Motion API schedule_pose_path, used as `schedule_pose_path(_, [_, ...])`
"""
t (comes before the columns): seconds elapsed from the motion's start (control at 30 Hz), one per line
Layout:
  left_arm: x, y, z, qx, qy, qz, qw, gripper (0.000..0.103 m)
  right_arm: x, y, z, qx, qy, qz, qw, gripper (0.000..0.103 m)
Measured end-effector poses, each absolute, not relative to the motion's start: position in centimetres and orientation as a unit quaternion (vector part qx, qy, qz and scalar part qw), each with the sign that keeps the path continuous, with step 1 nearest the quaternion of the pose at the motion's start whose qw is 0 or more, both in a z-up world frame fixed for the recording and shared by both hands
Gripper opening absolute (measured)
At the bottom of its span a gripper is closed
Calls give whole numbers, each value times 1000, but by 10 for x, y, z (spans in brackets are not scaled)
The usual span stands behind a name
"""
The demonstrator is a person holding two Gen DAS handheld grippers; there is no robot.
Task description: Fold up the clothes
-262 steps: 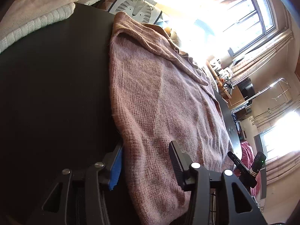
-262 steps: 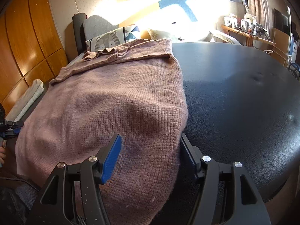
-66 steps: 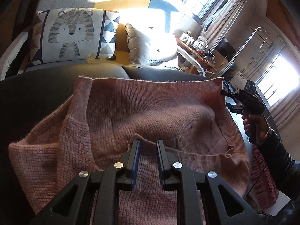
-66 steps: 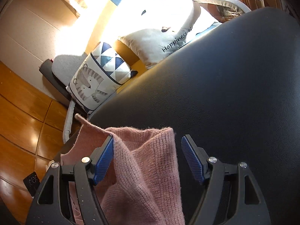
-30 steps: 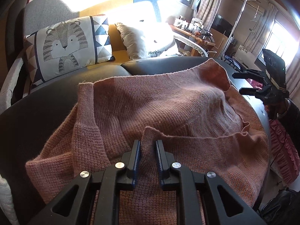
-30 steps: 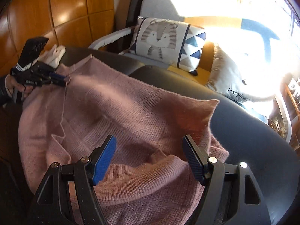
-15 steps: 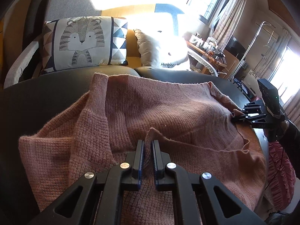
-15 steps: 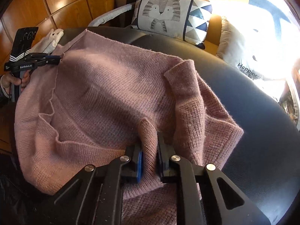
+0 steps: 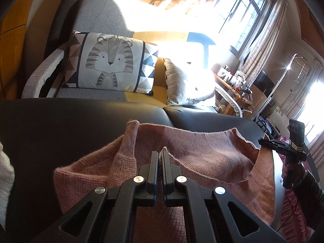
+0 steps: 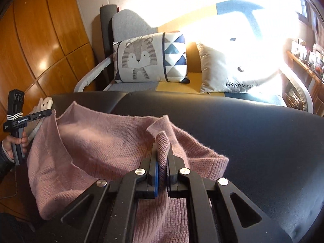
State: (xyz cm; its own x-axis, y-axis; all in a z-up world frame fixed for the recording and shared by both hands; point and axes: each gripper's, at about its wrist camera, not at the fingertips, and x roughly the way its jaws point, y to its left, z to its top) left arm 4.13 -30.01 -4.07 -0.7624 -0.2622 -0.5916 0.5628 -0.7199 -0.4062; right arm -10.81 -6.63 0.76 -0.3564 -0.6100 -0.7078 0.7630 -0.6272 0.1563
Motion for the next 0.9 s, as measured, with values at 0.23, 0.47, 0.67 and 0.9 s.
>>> schedule_pose_path(0.23, [62, -337, -30, 209, 318, -879, 286, 0, -126, -65, -7, 394, 100, -837, 366, 6])
schedule_pose_path(0.47, [39, -314, -52, 284, 306, -886, 199, 10, -121, -69, -17, 404, 134, -833, 354, 43])
schedule_pose_path(0.67, [7, -271, -55, 378, 202, -890, 153, 25, -107, -52, 1, 366, 117, -851, 358, 62])
schedule_pose_path(0.9, [-8, -280, -66, 439, 195, -862, 164, 28, -90, -58, 5, 332, 176, -854, 361, 62])
